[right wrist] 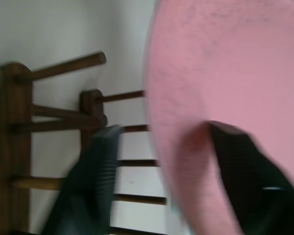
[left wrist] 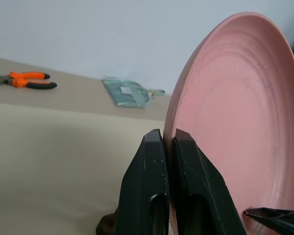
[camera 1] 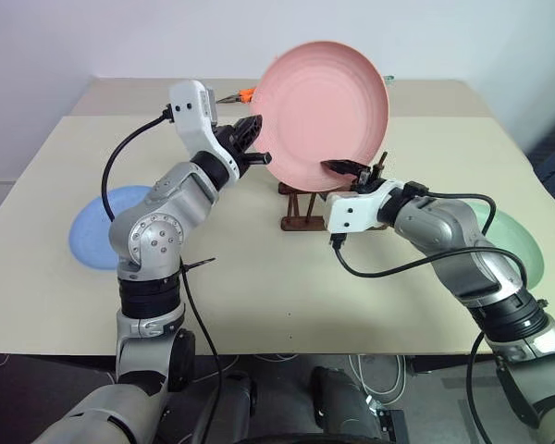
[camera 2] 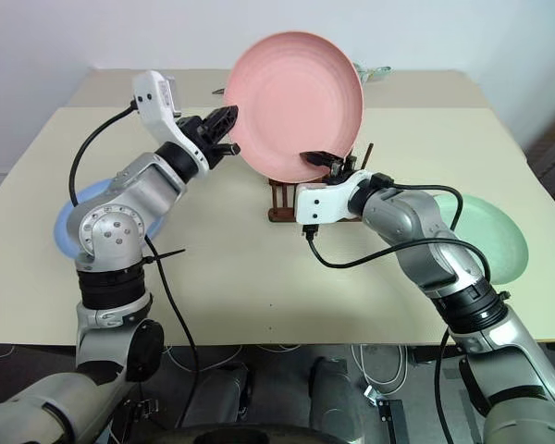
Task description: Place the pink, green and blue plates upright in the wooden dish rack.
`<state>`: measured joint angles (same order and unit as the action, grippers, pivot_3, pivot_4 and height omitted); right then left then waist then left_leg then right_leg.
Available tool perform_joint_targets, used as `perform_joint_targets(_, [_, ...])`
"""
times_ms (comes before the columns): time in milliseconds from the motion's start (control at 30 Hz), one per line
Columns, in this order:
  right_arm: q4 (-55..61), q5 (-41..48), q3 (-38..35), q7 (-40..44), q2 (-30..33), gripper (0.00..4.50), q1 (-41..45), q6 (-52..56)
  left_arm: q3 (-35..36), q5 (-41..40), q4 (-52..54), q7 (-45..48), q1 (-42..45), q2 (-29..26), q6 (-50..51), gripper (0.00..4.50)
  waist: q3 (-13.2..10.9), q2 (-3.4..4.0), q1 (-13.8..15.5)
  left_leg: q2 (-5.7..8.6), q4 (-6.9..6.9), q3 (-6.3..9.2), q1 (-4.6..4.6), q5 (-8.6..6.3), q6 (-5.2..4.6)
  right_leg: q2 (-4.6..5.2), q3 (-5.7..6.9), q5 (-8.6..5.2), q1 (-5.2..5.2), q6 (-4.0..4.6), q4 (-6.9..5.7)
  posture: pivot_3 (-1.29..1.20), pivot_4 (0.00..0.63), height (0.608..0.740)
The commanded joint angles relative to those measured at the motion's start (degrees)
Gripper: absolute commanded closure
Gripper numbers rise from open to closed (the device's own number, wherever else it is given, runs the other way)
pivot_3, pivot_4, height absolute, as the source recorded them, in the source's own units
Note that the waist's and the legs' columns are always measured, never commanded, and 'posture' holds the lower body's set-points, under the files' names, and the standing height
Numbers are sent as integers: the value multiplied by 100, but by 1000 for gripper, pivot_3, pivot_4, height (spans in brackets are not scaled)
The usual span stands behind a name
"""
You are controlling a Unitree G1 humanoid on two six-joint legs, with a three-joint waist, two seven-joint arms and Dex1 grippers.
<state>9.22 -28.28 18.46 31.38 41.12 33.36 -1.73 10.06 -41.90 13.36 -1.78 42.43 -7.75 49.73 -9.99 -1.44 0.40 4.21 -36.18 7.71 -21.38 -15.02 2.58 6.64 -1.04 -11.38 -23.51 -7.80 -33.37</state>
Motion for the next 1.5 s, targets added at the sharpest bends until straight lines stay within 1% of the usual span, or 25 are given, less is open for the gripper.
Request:
perform_joint_targets(33, [53,-170,-243,-127,12,3892,33,-79,40,-145,271,104,60,63,-41,4175,0,0,0,0,0,0,0,0,0,0,0,0,0,0,0,0,150,740])
perform_joint_targets(67, [78,-204,-280,-149,22,4366,12,-98,102,-219,251,119,46,115,-63,3826,0,-1,6,0,0,0,0,0,0,0,-1,0,0,0,0,0,150,740])
perform_joint_targets(100, [128,-223,-347,-185,35,4500,-12,-127,224,-335,224,87,70,221,-129,3472,0,0,13,0,0,1,0,0,0,0,0,0,2,0,1,0,150,740])
perform_joint_targets(167, [234,-232,-498,-257,37,4500,-49,-159,506,-539,143,-24,187,421,-295,2493,-5,-5,37,2,-4,1,-3,0,0,2,0,0,2,0,2,0,150,740])
perform_joint_targets(200, [326,-116,-634,-267,5,4500,-91,-128,657,-584,90,-63,267,474,-449,1905,-6,-7,35,3,-5,1,-4,0,0,2,-1,0,2,0,3,0,150,740])
perform_joint_targets(233, [386,-31,-728,-266,-23,4500,-122,-103,747,-606,56,-84,315,496,-552,1495,-9,-10,34,3,-5,1,-4,0,0,2,-1,0,3,0,4,0,150,740])
perform_joint_targets(267, [488,221,-917,-231,-103,4500,-180,-1,821,-540,-12,-53,356,440,-699,965,-9,-10,34,2,-5,1,-4,0,0,2,0,0,1,1,3,0,150,740])
perform_joint_targets(300, [557,396,-1047,-200,-160,4500,-221,71,857,-492,-60,-29,378,391,-798,965,-9,-10,24,2,-3,2,-2,0,0,2,0,0,2,1,2,0,150,740])
perform_joint_targets(367, [898,1391,-1669,14,-461,4500,-370,656,738,17,-233,245,306,-54,-1109,965,-9,-9,10,0,1,1,1,0,0,0,-1,1,2,1,2,0,150,740])
perform_joint_targets(433, [1336,2782,-2429,297,-859,4500,-428,1792,510,444,-409,706,92,-545,-1371,965,-10,-5,-13,-4,4,0,4,0,0,-6,-5,1,2,2,0,0,150,740])
perform_joint_targets(500, [1671,4294,-3208,442,-1163,4500,-400,3003,83,784,-467,1440,-316,-1035,-1599,965,-9,-2,-16,-4,4,0,4,0,-1,-8,-6,2,2,4,1,0,150,740])
perform_joint_targets(533, [1760,4997,-3569,488,-1214,4500,-373,3527,-225,956,-429,1890,-585,-1315,-1694,965,-10,0,-13,-4,5,1,4,0,-2,-8,-7,1,4,5,2,0,150,740])
perform_joint_targets(567, [1806,5505,-3839,525,-1211,4500,-350,3889,-478,1061,-364,2309,-830,-1540,-1778,965,-10,0,-5,-4,4,1,4,-2,-4,-8,-7,1,4,6,2,0,150,740])
perform_joint_targets(633, [1760,6283,-4243,520,-1093,4500,-307,4530,-773,856,-130,3213,-1403,-1900,-1714,965,-12,4,12,-4,4,1,2,-4,-8,-7,-6,-5,4,17,5,0,150,740])
perform_joint_targets(733, [1595,6846,-4451,558,-858,4500,-302,4949,-1017,646,172,4183,-2057,-2287,-1719,965,-21,14,11,-6,4,-1,-2,-6,-11,-4,-6,-9,-2,28,4,0,150,740])
perform_joint_targets(833, [1324,7212,-4495,550,-694,4500,-319,5205,-1170,569,407,4647,-2462,-2498,-1608,965,-25,20,5,-10,6,-3,-2,-6,-11,-4,-5,-10,-4,32,4,0,150,740])
perform_joint_targets(900, [1075,7241,-4475,461,-646,4500,-304,5218,-1232,567,537,4761,-2592,-2542,-1564,965,-24,20,5,-11,5,-4,-2,-6,-11,-3,-5,-10,-4,32,4,0,150,740])
perform_joint_targets(1067, [610,7316,-4431,479,-612,4500,-313,5118,-1221,554,702,4782,-2683,-2452,-1457,965,-24,21,13,-9,4,-8,-2,-6,-12,0,-5,-9,-3,30,4,0,150,740])
perform_joint_targets(1233, [104,7425,-4386,646,-590,4500,-321,5164,-1333,714,750,4827,-2742,-2513,-1438,965,-24,21,11,-9,4,-9,-2,-6,-13,0,-5,-8,-4,28,3,0,150,740])
perform_joint_targets(1300, [-71,7409,-4382,680,-557,3784,-298,5137,-1353,766,736,4825,-2752,-2523,-1464,911,-25,22,10,-8,3,-9,-1,-6,-13,0,-5,-8,-4,28,3,0,150,740])
perform_joint_targets(1333, [-124,7371,-4370,700,-530,3537,-292,5085,-1358,786,731,4822,-2751,-2520,-1475,911,-25,22,10,-8,3,-9,-1,-6,-13,0,-5,-8,-3,28,3,0,150,740])
perform_joint_targets(1400, [-118,7147,-4283,692,-437,2605,-310,4846,-1364,807,733,4820,-2746,-2502,-1475,911,-26,23,10,-8,3,-10,-2,-6,-13,0,-6,-8,-3,28,3,0,150,740])
perform_joint_targets(1500, [-50,6946,-4486,473,-312,1166,-289,4473,-1419,826,764,4800,-2736,-2455,-1461,911,-26,25,10,-8,4,-10,-2,-6,-13,0,-5,-8,-4,28,3,0,150,740])
